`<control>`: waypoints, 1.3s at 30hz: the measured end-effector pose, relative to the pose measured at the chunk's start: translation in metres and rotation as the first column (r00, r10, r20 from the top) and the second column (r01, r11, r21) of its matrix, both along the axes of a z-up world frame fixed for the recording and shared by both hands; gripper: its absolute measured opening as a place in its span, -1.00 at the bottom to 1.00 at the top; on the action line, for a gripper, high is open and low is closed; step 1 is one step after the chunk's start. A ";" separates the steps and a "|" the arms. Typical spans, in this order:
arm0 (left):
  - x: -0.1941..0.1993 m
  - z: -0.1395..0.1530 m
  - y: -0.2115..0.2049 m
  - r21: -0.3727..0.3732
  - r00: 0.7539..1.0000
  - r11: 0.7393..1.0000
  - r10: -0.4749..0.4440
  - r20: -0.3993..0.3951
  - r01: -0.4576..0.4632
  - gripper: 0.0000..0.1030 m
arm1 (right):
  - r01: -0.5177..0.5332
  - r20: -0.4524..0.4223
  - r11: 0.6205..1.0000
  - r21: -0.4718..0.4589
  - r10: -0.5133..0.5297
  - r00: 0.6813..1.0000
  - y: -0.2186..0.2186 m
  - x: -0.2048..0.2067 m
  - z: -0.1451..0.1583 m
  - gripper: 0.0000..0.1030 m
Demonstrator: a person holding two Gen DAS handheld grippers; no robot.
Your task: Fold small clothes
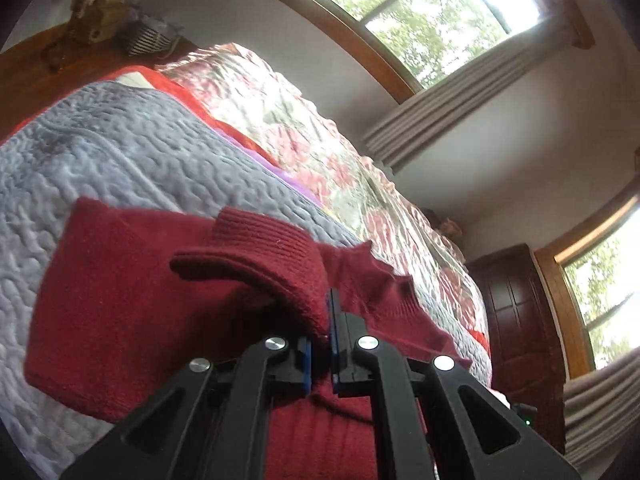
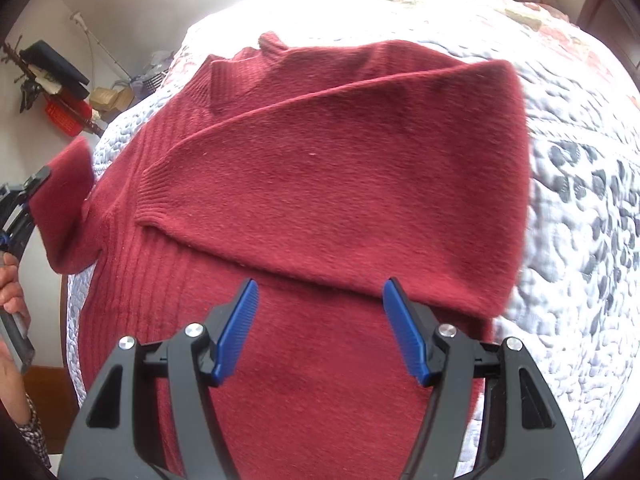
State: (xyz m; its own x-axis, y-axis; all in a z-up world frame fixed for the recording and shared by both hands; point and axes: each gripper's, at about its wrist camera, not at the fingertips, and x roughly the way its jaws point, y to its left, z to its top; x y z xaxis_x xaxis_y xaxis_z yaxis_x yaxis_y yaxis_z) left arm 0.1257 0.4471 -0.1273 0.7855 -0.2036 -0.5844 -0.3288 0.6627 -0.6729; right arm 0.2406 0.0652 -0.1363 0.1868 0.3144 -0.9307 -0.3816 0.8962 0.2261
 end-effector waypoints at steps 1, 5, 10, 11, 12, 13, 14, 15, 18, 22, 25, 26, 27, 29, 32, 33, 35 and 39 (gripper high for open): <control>0.011 -0.004 -0.019 0.001 0.999 0.999 -0.045 -0.008 0.045 -0.89 | 0.001 -0.001 1.000 0.000 -0.001 1.000 -0.003 0.000 -0.001 0.26; 0.039 -0.035 -0.077 0.019 0.981 0.984 -0.173 -0.085 0.175 -0.88 | 0.001 -0.013 1.000 0.002 0.000 1.000 -0.011 0.001 -0.004 0.26; 0.051 -0.088 -0.113 0.016 0.932 0.961 -0.264 -0.247 0.276 -0.78 | -0.006 -0.028 1.000 0.007 0.006 1.000 -0.017 0.000 -0.009 0.26; 0.047 -0.093 -0.118 0.002 0.928 0.958 -0.276 -0.252 0.286 -0.72 | -0.008 -0.029 1.000 0.007 0.009 1.000 -0.018 0.000 -0.009 0.27; 0.043 -0.093 -0.121 -0.010 0.925 0.954 -0.293 -0.244 0.299 -0.70 | -0.012 -0.028 1.000 0.006 0.012 1.000 -0.018 0.000 -0.009 0.27; 0.039 -0.091 -0.126 -0.008 0.918 0.944 -0.322 -0.230 0.329 -0.67 | -0.014 -0.027 1.000 0.004 0.014 1.000 -0.019 0.000 -0.010 0.27; 0.038 -0.085 -0.129 0.008 0.914 0.937 -0.340 -0.222 0.350 -0.66 | -0.013 -0.026 1.000 0.002 0.013 1.000 -0.020 0.000 -0.010 0.27; 0.037 -0.081 -0.131 0.029 0.913 0.932 -0.347 -0.216 0.361 -0.65 | -0.010 -0.027 1.000 0.003 0.010 1.000 -0.021 0.000 -0.010 0.27; 0.040 -0.073 -0.134 0.053 0.908 0.922 -0.365 -0.207 0.383 -0.61 | 0.005 -0.031 1.000 0.011 -0.005 1.000 -0.026 0.002 -0.011 0.27; 0.040 -0.065 -0.135 -0.016 0.879 0.896 -0.440 -0.185 0.445 -0.37 | 0.017 -0.035 1.000 0.023 -0.017 0.999 -0.032 0.002 -0.006 0.28; 0.030 -0.054 -0.133 -0.033 0.844 0.856 -0.514 -0.155 0.516 -0.20 | 0.012 -0.026 1.000 0.022 -0.012 1.000 -0.030 0.002 -0.001 0.28; 0.023 -0.049 -0.128 0.009 0.842 0.854 -0.510 -0.173 0.520 -0.11 | 0.009 -0.026 0.999 0.032 -0.009 1.000 -0.027 0.003 0.002 0.29; 0.018 -0.047 -0.122 0.037 0.847 0.859 -0.495 -0.195 0.511 -0.07 | 0.006 -0.030 0.999 0.050 -0.005 1.000 -0.025 0.003 0.004 0.29; 0.007 -0.043 -0.096 0.078 0.876 0.889 -0.423 -0.231 0.451 -0.05 | -0.003 -0.039 0.996 0.084 0.006 0.999 -0.018 0.005 0.008 0.32; -0.008 -0.037 -0.051 0.173 0.927 0.938 -0.246 -0.284 0.301 0.01 | -0.040 -0.056 0.991 0.124 0.047 0.997 0.006 0.008 0.010 0.33; -0.012 -0.036 -0.036 0.191 0.935 0.948 -0.189 -0.301 0.253 0.01 | -0.054 -0.060 0.990 0.128 0.062 0.996 0.014 0.010 0.010 0.33; -0.019 -0.036 -0.008 0.197 0.942 0.965 -0.106 -0.317 0.175 0.01 | -0.083 -0.067 0.989 0.125 0.092 0.993 0.035 0.013 0.006 0.33; -0.025 -0.044 0.020 0.192 0.936 0.975 -0.038 -0.349 0.111 0.02 | -0.088 -0.118 0.987 0.134 0.104 0.988 0.066 0.024 -0.006 0.33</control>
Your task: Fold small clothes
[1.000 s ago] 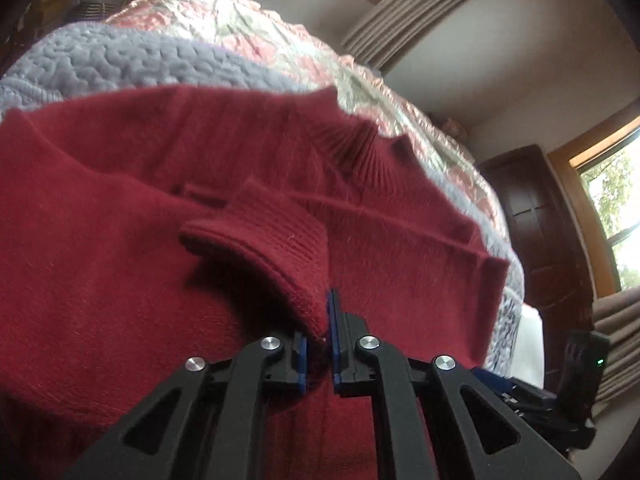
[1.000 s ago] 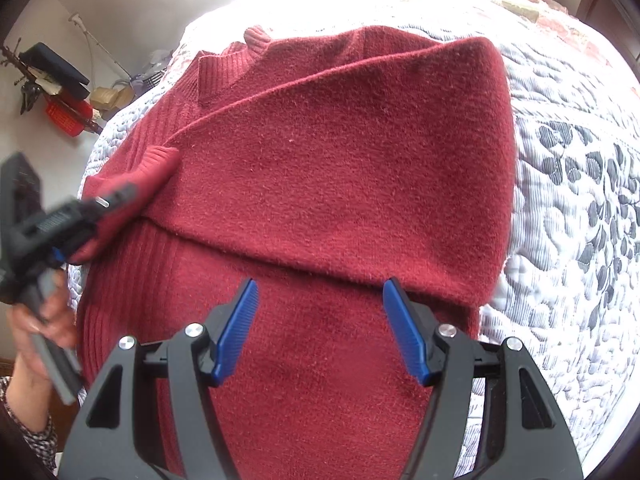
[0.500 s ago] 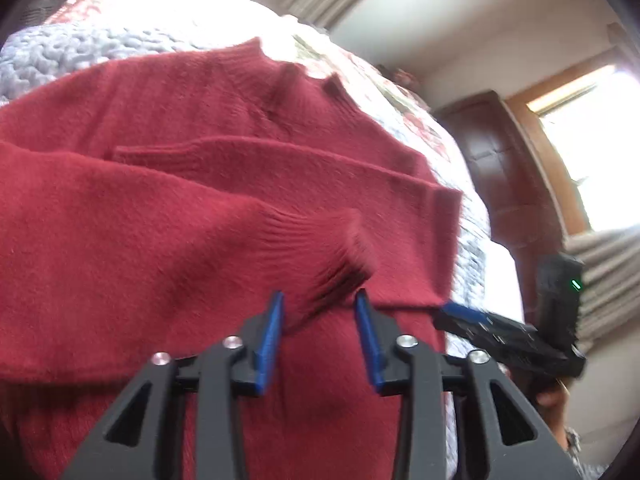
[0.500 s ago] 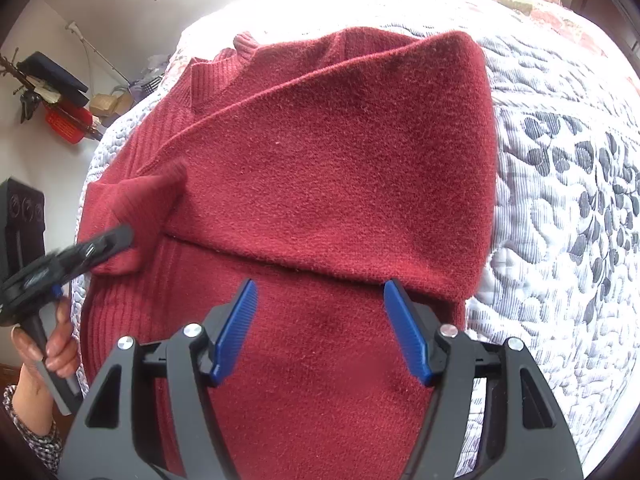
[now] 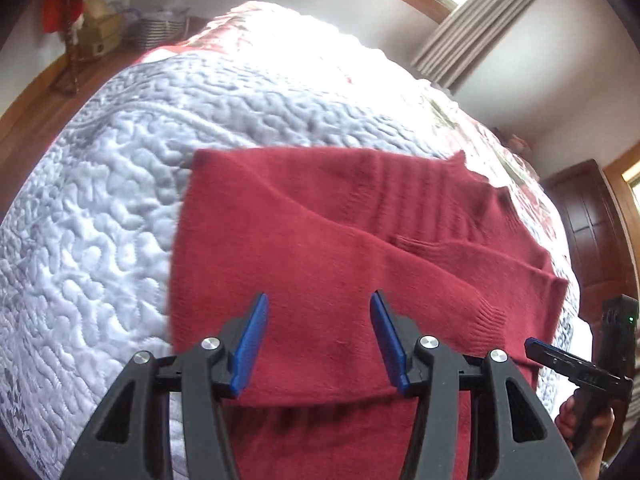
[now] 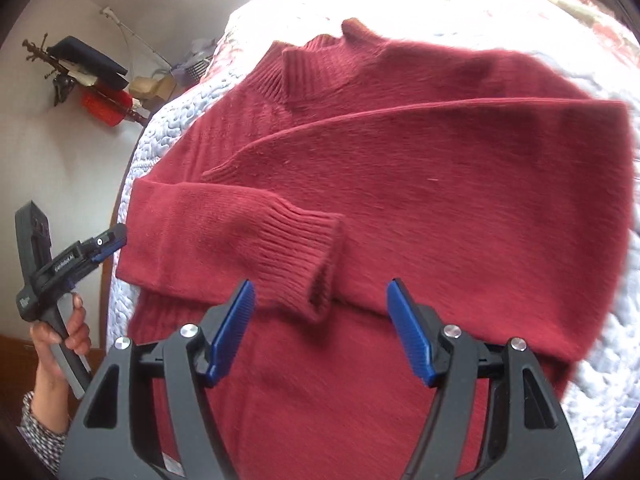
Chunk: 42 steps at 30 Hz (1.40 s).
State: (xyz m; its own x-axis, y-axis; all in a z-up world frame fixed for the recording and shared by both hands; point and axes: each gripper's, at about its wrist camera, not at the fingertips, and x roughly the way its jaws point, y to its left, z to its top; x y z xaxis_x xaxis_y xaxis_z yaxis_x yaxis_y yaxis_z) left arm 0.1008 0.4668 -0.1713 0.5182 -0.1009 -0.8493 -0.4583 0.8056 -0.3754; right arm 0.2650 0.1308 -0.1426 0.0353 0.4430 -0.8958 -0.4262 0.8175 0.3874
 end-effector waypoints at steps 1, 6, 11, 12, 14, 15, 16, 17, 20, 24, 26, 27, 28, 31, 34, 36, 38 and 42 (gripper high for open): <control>0.000 -0.004 0.004 0.007 1.000 1.000 0.004 -0.020 -0.004 0.02 | 0.002 -0.005 1.000 -0.015 -0.002 1.000 0.006 0.003 -0.004 0.33; 0.008 -0.030 0.011 0.033 0.994 0.999 -0.017 -0.107 0.020 0.02 | -0.017 -0.044 0.998 -0.054 0.015 0.999 0.027 0.010 -0.020 0.27; 0.002 -0.025 0.017 0.001 0.998 1.000 -0.003 -0.066 0.003 0.03 | -0.071 -0.036 0.993 -0.091 0.068 0.997 0.044 0.010 -0.027 -0.79; 0.001 -0.020 0.017 0.004 0.999 1.000 0.002 -0.052 -0.002 0.04 | -0.086 -0.042 0.994 -0.072 0.084 0.996 0.045 0.011 -0.026 -0.85; -0.006 -0.006 0.026 0.027 0.999 0.999 0.030 -0.022 -0.029 0.17 | -0.089 -0.023 0.996 -0.030 0.089 0.996 0.043 0.011 -0.014 -0.86; -0.009 -0.001 0.031 0.034 0.999 0.998 0.048 -0.010 -0.048 0.19 | -0.094 -0.002 0.996 -0.007 0.094 0.996 0.042 0.012 -0.004 -0.86; -0.013 0.003 0.037 0.045 0.998 0.997 0.070 -0.002 -0.070 0.19 | -0.095 0.015 0.995 0.016 0.095 0.995 0.039 0.013 0.006 -0.86; -0.015 0.006 0.041 0.053 0.997 0.996 0.077 -0.002 -0.077 0.20 | -0.094 0.034 0.995 0.046 0.092 0.995 0.032 0.014 0.019 -0.86; -0.014 0.007 0.050 0.077 0.996 0.993 0.086 -0.014 -0.085 0.20 | -0.075 0.087 0.994 0.077 0.068 0.994 0.011 0.022 0.046 -0.86; -0.006 -0.003 0.047 0.055 0.996 0.995 0.084 -0.032 -0.082 0.23 | -0.011 0.150 0.999 0.039 0.006 0.989 -0.021 0.033 0.062 -0.86; 0.001 -0.010 0.038 0.049 0.997 0.997 0.068 -0.043 -0.066 0.23 | 0.027 0.155 0.999 0.024 -0.030 0.987 -0.040 0.039 0.061 -0.86; 0.007 -0.014 0.031 0.044 0.997 0.998 0.053 -0.050 -0.051 0.23 | 0.044 0.150 0.999 0.013 -0.046 0.988 -0.047 0.041 0.058 -0.86; 0.012 -0.018 0.025 0.041 0.998 0.998 0.039 -0.056 -0.037 0.24 | 0.060 0.138 0.998 0.001 -0.060 0.989 -0.053 0.043 0.052 -0.86; 0.031 -0.029 0.006 0.052 0.996 0.999 -0.002 -0.085 0.007 0.25 | 0.085 0.081 0.996 -0.031 -0.082 0.993 -0.065 0.049 0.025 -0.84; 0.047 -0.042 -0.006 0.100 0.990 0.995 -0.014 -0.141 0.028 0.25 | 0.079 0.060 0.994 -0.076 -0.074 0.995 -0.065 0.049 0.001 -0.78; 0.056 -0.050 -0.011 0.138 0.984 0.990 -0.017 -0.177 0.041 0.25 | 0.074 0.054 0.991 -0.113 -0.068 0.996 -0.063 0.048 -0.012 -0.71; 0.061 -0.051 -0.016 0.163 0.979 0.985 -0.026 -0.204 0.060 0.24 | 0.068 0.055 0.990 -0.120 -0.062 0.997 -0.068 0.047 -0.015 -0.63; 0.059 -0.022 -0.023 0.208 0.987 0.976 -0.033 -0.160 0.067 0.20 | 0.092 0.128 0.988 -0.120 -0.077 0.989 -0.083 0.041 0.010 -0.47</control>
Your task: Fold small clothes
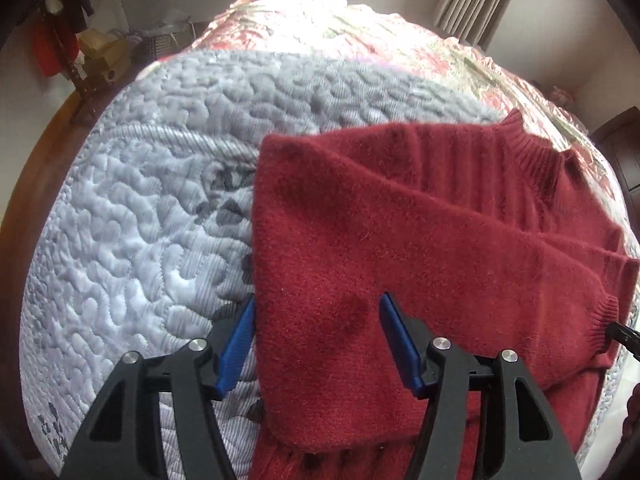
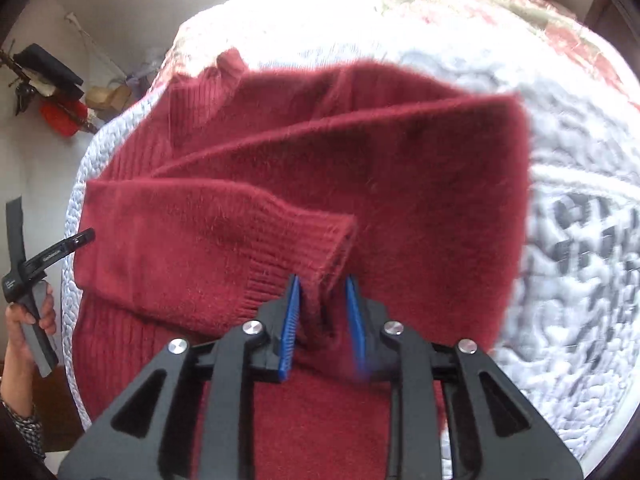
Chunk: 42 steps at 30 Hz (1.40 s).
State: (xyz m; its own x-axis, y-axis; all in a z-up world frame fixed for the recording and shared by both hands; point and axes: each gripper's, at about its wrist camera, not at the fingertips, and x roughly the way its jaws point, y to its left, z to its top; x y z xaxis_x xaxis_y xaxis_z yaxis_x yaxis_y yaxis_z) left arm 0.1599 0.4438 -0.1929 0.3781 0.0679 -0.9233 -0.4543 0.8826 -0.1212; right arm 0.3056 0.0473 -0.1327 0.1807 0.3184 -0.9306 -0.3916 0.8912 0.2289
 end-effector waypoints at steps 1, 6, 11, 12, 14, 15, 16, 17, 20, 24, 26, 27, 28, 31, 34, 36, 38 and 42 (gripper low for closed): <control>-0.001 0.012 -0.004 0.014 0.999 1.000 -0.005 0.038 0.005 0.20 | 0.008 0.020 1.000 0.015 -0.009 1.000 -0.005 0.000 0.007 -0.44; 0.014 0.028 -0.036 -0.016 0.989 0.993 -0.119 0.087 0.121 0.24 | -0.041 0.023 0.991 0.126 0.039 0.999 0.004 0.004 0.026 -0.44; 0.024 -0.012 -0.055 -0.057 0.988 0.986 -0.157 0.010 0.157 0.24 | -0.027 -0.053 0.997 0.073 0.031 0.998 0.017 0.009 -0.011 -0.45; 0.026 -0.020 -0.055 -0.051 0.988 0.986 -0.156 -0.012 0.156 0.24 | -0.011 -0.067 0.999 0.050 0.015 0.998 0.014 0.011 -0.022 -0.45; 0.027 -0.035 -0.054 -0.059 0.986 0.985 -0.164 -0.028 0.162 0.27 | 0.002 -0.082 0.998 0.065 0.003 0.997 0.015 0.013 -0.030 -0.48; 0.028 -0.038 -0.054 -0.062 0.986 0.985 -0.163 -0.025 0.161 0.27 | 0.015 -0.089 0.996 0.084 -0.007 0.996 0.011 0.013 -0.033 -0.48; 0.029 -0.040 -0.055 -0.065 0.987 0.985 -0.160 -0.025 0.158 0.27 | 0.022 -0.091 0.995 0.096 -0.014 0.996 0.009 0.013 -0.033 -0.47; 0.029 -0.039 -0.055 -0.069 0.988 0.986 -0.153 -0.027 0.150 0.27 | 0.023 -0.091 0.995 0.099 -0.014 0.996 0.008 0.012 -0.032 -0.47; 0.029 -0.027 -0.056 -0.070 0.990 0.988 -0.139 -0.027 0.137 0.25 | 0.019 -0.078 0.994 0.110 -0.010 0.997 0.004 0.007 -0.021 -0.30; 0.005 -0.002 -0.055 -0.052 0.991 0.989 -0.135 0.008 0.135 0.25 | 0.006 -0.012 0.996 0.091 -0.005 1.000 -0.017 -0.012 0.001 -0.13; -0.017 0.007 -0.052 -0.019 0.991 0.991 -0.129 0.022 0.130 0.29 | 0.010 -0.007 0.995 0.101 -0.009 1.000 -0.031 -0.027 0.007 -0.13; -0.027 0.010 -0.049 -0.006 0.992 0.992 -0.123 0.023 0.123 0.31 | 0.012 -0.003 0.996 0.094 -0.012 1.000 -0.040 -0.035 0.009 -0.13; -0.038 0.013 -0.046 0.012 0.993 0.994 -0.113 0.020 0.112 0.32 | 0.016 0.003 0.996 0.088 -0.016 1.000 -0.048 -0.042 0.011 -0.13; -0.070 0.012 -0.031 0.057 0.998 0.996 -0.069 0.001 0.069 0.32 | 0.047 -0.013 0.995 0.083 -0.046 0.999 -0.072 -0.065 0.010 -0.10; -0.088 0.000 -0.028 0.066 0.995 0.994 -0.089 -0.034 0.091 0.32 | 0.081 -0.044 0.994 0.078 -0.078 0.996 -0.087 -0.083 0.003 -0.08; -0.090 -0.008 -0.032 0.077 0.994 0.992 -0.095 -0.045 0.098 0.32 | 0.100 -0.061 0.991 0.087 -0.095 0.994 -0.085 -0.093 -0.002 -0.08; -0.087 -0.015 -0.034 0.065 0.995 0.994 -0.087 -0.045 0.090 0.32 | 0.113 -0.077 0.989 0.095 -0.106 0.991 -0.086 -0.098 -0.005 -0.08; -0.063 -0.030 -0.033 0.077 0.995 0.994 -0.076 -0.059 0.081 0.32 | 0.107 -0.076 0.989 0.099 -0.099 0.992 -0.078 -0.104 -0.004 -0.08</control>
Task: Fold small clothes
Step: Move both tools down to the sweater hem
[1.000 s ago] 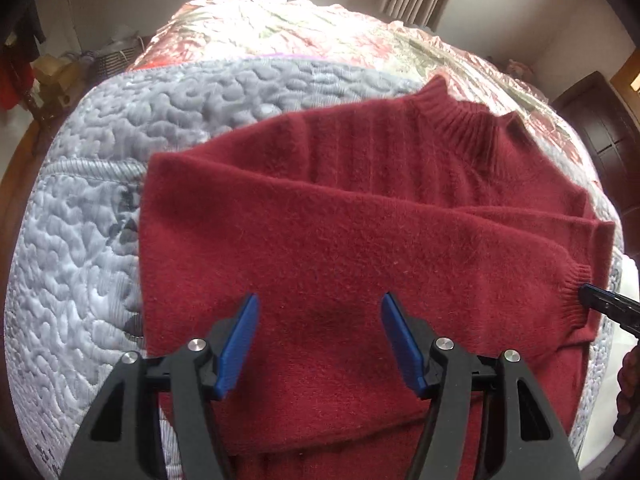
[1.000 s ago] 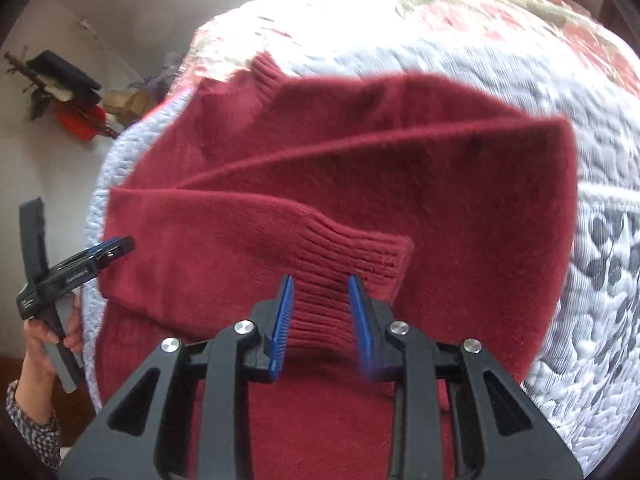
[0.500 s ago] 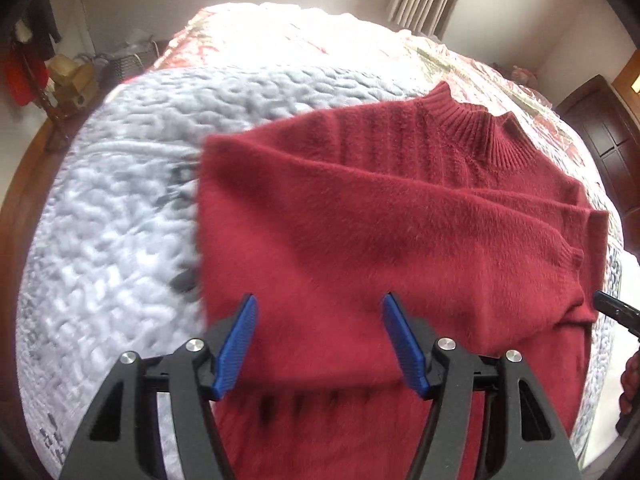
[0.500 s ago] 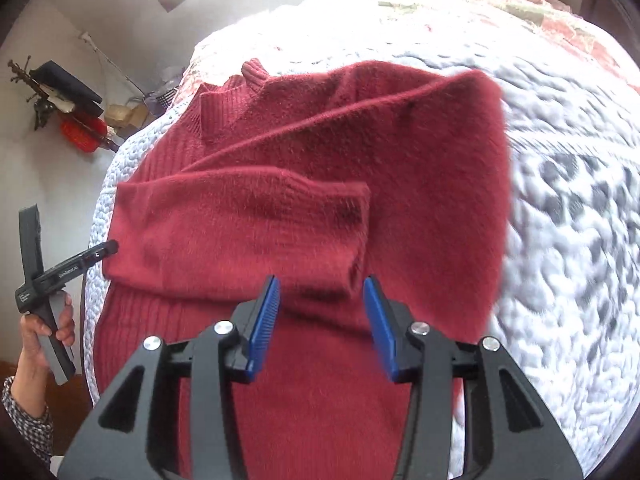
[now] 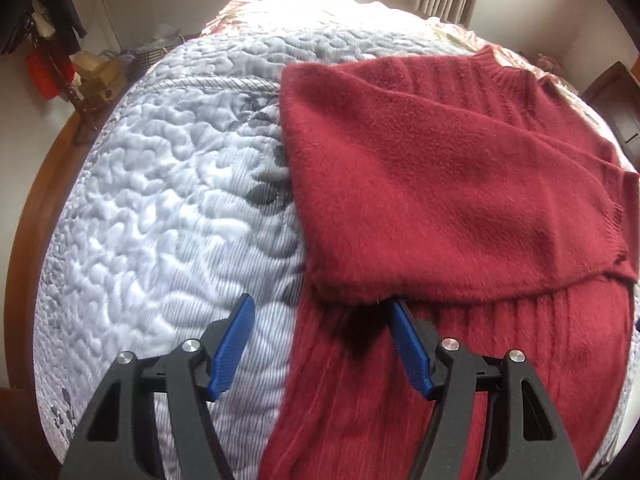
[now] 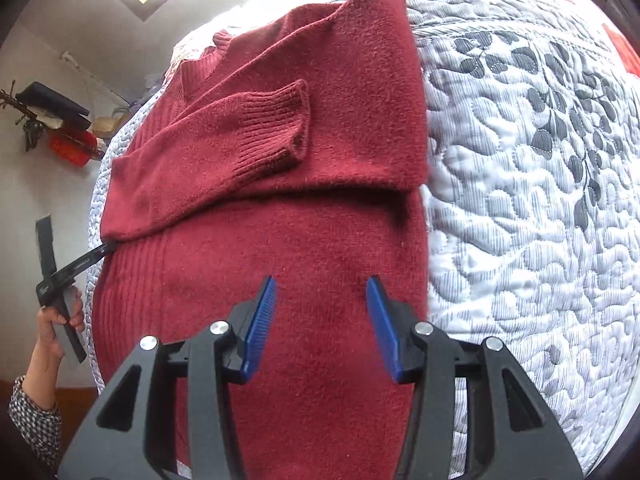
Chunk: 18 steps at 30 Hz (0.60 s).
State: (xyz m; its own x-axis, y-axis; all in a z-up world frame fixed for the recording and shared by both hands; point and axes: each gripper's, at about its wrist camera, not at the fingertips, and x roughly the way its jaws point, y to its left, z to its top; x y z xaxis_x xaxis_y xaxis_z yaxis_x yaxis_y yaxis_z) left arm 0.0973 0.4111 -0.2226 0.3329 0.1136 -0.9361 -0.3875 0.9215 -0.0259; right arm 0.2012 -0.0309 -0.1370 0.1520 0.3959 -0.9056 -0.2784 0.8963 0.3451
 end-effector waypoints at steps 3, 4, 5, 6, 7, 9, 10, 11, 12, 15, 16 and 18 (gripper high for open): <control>0.006 -0.001 0.009 -0.014 0.999 1.000 0.024 0.023 -0.023 0.09 | 0.001 0.011 1.000 0.006 -0.002 1.000 0.006 -0.001 0.004 -0.08; 0.004 0.000 0.014 -0.040 0.999 0.999 0.033 0.041 -0.031 -0.26 | 0.002 0.014 1.000 0.005 -0.002 1.000 0.007 -0.002 0.005 -0.08; 0.001 0.004 0.020 -0.077 0.997 0.996 0.050 0.060 -0.045 -0.50 | 0.003 0.017 1.000 0.003 -0.003 1.000 0.007 -0.002 0.007 -0.08; -0.002 0.005 0.023 -0.095 0.996 0.994 0.061 0.066 -0.055 -0.53 | 0.005 0.018 1.000 0.003 -0.005 1.000 0.005 -0.003 0.008 -0.08; -0.006 0.005 0.025 -0.080 0.996 0.995 0.070 0.062 -0.065 -0.58 | 0.007 0.018 1.000 0.002 -0.008 1.000 0.004 -0.003 0.008 -0.07; -0.013 0.000 0.030 -0.057 0.996 0.996 0.067 0.053 -0.064 -0.74 | 0.010 0.014 1.000 0.000 -0.010 1.000 0.005 -0.003 0.007 -0.07; -0.017 -0.003 0.033 -0.068 0.996 0.995 0.076 0.056 -0.072 -0.75 | 0.012 0.011 1.000 -0.007 -0.012 1.000 0.006 -0.004 0.005 -0.07; -0.020 -0.005 0.037 -0.094 0.994 0.992 0.085 0.062 -0.079 -0.74 | 0.012 0.007 1.000 -0.016 -0.012 1.000 0.007 -0.004 0.002 -0.07; -0.023 -0.005 0.040 -0.111 0.994 0.991 0.086 0.068 -0.078 -0.74 | 0.007 0.001 1.000 -0.030 -0.007 1.000 0.009 -0.005 -0.001 -0.07; -0.030 0.009 0.037 -0.109 0.992 0.991 0.087 0.087 -0.077 -0.44 | -0.005 -0.017 0.999 -0.039 0.004 1.000 0.011 -0.009 -0.005 -0.07; -0.035 0.015 0.037 -0.098 0.993 0.993 0.079 0.090 -0.071 -0.19 | -0.008 -0.022 0.999 -0.036 0.007 1.000 0.012 -0.011 -0.005 -0.03; -0.046 0.026 0.030 -0.081 0.995 0.996 0.043 0.092 -0.036 0.16 | -0.016 -0.025 0.999 -0.042 0.015 1.000 0.010 -0.020 -0.004 0.06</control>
